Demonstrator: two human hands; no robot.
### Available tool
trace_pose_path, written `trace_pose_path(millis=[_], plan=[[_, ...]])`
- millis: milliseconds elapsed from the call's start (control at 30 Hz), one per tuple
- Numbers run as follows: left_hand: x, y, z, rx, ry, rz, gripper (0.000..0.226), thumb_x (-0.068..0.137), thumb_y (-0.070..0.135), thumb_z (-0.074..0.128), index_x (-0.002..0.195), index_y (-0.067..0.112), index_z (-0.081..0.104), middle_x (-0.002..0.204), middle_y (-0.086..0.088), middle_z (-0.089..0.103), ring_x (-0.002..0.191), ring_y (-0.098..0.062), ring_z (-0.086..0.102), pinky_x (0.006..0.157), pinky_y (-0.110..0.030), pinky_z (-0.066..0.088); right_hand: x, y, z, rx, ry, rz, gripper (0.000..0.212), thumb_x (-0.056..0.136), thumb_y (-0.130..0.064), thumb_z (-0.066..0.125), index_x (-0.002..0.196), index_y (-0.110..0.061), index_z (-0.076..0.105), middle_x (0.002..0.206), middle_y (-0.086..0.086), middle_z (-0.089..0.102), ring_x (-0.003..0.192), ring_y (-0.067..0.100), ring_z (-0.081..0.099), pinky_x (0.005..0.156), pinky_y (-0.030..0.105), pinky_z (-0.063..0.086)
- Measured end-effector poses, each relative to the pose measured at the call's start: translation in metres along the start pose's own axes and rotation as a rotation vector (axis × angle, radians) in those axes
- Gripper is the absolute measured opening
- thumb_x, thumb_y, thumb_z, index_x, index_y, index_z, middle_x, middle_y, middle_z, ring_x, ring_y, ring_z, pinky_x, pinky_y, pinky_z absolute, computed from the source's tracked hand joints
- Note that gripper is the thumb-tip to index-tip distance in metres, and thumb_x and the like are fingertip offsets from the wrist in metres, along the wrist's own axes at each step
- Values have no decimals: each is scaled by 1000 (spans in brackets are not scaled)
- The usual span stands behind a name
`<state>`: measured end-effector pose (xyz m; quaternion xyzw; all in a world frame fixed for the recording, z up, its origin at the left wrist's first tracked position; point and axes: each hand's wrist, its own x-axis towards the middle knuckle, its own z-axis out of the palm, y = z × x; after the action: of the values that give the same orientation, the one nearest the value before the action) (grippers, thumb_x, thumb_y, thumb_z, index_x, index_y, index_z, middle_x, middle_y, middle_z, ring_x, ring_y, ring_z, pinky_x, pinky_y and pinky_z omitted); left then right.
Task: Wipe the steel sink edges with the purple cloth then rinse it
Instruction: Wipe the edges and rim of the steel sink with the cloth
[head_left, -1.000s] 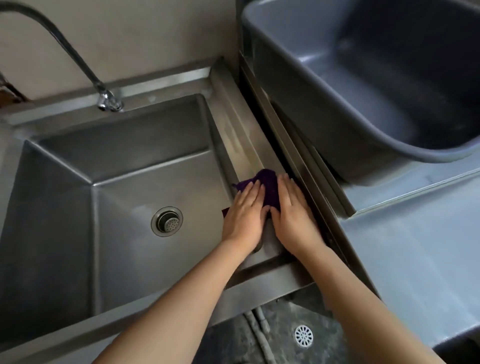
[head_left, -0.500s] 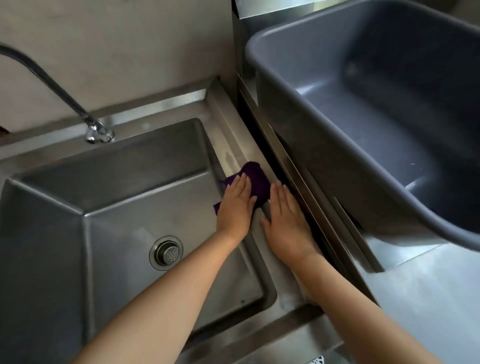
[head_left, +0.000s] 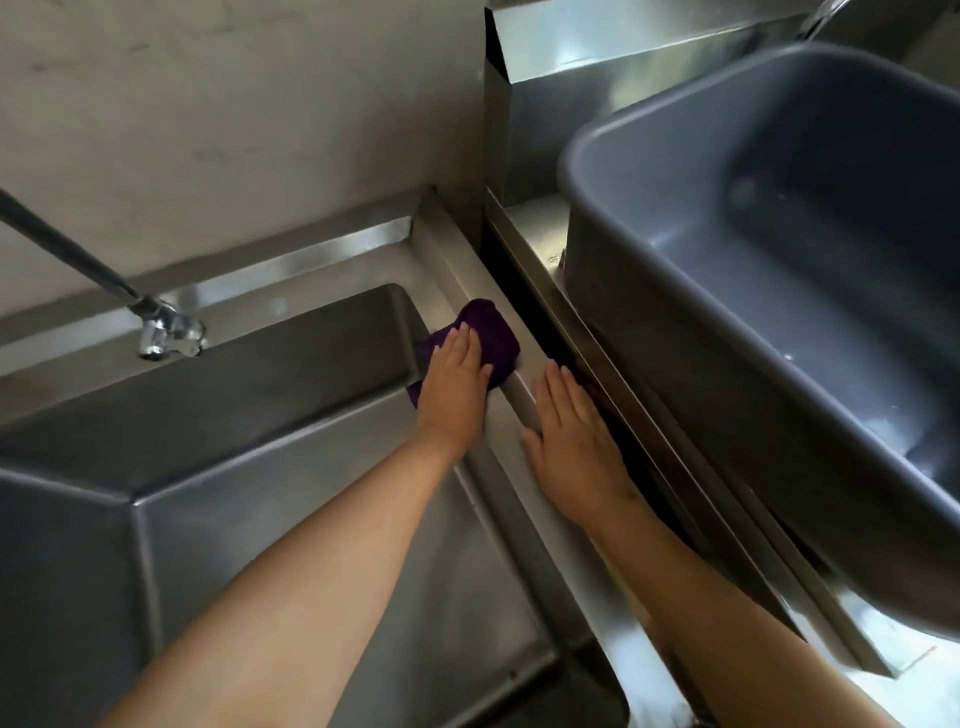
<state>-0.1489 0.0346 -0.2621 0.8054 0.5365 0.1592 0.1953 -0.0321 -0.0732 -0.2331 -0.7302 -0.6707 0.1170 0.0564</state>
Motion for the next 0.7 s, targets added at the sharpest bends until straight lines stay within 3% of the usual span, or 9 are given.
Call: trace_pose_path(millis=[700], plan=[[86, -48, -24, 148, -12, -17, 48, 100, 19, 34, 144, 3, 26, 153, -13, 27, 143, -23, 20, 118, -33, 13, 102, -25, 1, 46, 73, -3, 60, 98, -30, 36, 148, -7, 13, 158, 12, 8, 146, 22, 5, 114, 30, 5]])
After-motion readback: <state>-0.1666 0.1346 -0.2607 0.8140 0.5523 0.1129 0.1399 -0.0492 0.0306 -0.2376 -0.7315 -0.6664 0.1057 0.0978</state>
